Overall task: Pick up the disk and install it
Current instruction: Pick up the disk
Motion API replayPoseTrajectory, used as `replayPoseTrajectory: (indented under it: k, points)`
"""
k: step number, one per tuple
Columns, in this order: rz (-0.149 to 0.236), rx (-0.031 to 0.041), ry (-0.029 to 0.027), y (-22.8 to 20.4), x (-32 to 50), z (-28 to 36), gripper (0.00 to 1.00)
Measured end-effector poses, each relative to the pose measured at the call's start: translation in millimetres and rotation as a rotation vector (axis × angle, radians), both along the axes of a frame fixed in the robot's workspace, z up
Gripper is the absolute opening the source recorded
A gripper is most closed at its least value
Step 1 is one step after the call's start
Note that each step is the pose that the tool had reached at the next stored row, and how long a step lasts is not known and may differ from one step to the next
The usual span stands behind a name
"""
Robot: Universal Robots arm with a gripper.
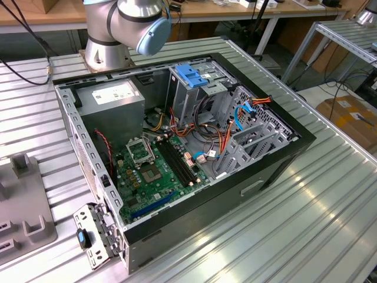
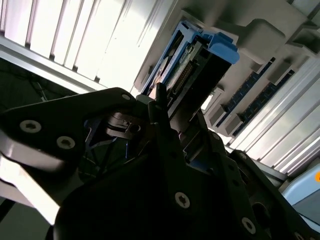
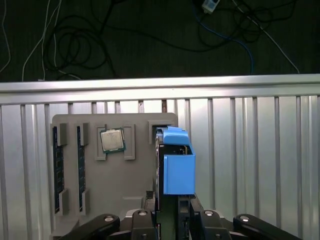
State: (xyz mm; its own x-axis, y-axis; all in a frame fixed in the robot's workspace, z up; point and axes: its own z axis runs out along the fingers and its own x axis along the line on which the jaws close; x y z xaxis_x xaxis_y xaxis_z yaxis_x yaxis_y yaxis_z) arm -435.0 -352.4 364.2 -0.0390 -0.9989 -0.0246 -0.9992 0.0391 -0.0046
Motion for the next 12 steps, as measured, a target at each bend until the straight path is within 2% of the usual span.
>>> replayPoseTrajectory:
  k: [12]
  points:
    - [0.000,-0.0001,0.0002,0.0,0.0,28.6,0.35]
